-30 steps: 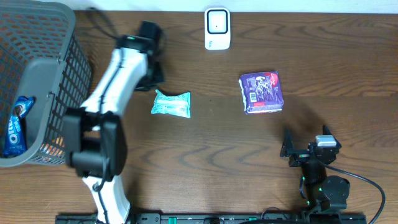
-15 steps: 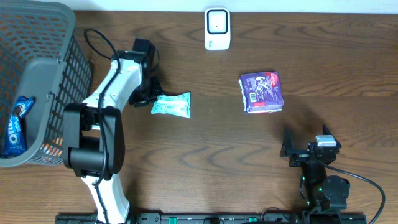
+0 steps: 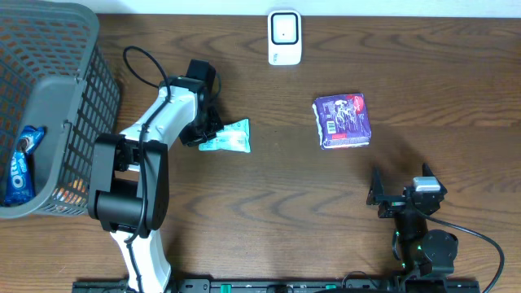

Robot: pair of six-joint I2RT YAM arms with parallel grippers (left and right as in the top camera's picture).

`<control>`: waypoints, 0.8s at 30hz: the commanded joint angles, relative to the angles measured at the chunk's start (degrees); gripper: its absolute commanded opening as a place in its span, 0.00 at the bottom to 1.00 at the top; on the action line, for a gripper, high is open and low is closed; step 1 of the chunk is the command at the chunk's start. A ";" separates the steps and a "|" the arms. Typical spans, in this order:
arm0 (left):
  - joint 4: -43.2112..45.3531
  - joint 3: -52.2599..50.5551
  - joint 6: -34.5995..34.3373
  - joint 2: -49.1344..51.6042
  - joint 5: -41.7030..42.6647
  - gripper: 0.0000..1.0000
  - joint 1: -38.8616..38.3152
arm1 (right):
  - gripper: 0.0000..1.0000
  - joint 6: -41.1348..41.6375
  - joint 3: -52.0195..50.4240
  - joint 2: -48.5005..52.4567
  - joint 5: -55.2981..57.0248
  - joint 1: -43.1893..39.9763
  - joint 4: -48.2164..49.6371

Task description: Scan the item barcode

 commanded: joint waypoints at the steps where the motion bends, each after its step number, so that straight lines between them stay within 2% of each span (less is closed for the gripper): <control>1: 5.33 -3.26 -3.28 0.22 7.23 0.12 -1.22 | 0.99 0.81 -0.20 -0.26 0.50 -0.70 -0.09; 8: 15.08 -3.26 -9.73 0.22 17.40 0.12 -5.75 | 0.99 0.81 -0.20 -0.26 0.50 -0.70 -0.11; 11: 18.84 -3.26 -11.72 0.22 17.88 0.12 -8.74 | 0.99 0.81 -0.20 -0.26 0.50 -0.70 -0.09; 13: 22.38 -3.26 -11.69 0.22 17.86 0.12 -10.64 | 0.99 0.81 -0.20 -0.26 0.50 -0.70 -0.09; 16: 26.03 -2.21 -6.47 -0.02 17.88 0.13 -12.07 | 0.99 0.81 -0.20 -0.26 0.50 -0.70 -0.09; 18: 24.15 -0.28 -2.38 -0.68 17.49 0.13 -11.54 | 0.99 0.81 -0.20 -0.26 0.50 -0.70 -0.09; 20: 20.35 1.62 -1.38 -2.14 15.02 0.13 -10.21 | 0.99 0.81 -0.20 -0.26 0.50 -0.70 -0.09; 23: 10.56 4.00 1.03 -6.21 10.38 0.13 -6.34 | 0.99 0.81 -0.20 -0.26 0.50 -0.70 -0.09; 24: 5.18 3.98 1.90 -7.87 10.32 0.17 -4.52 | 0.99 0.81 -0.20 -0.26 0.50 -0.70 -0.09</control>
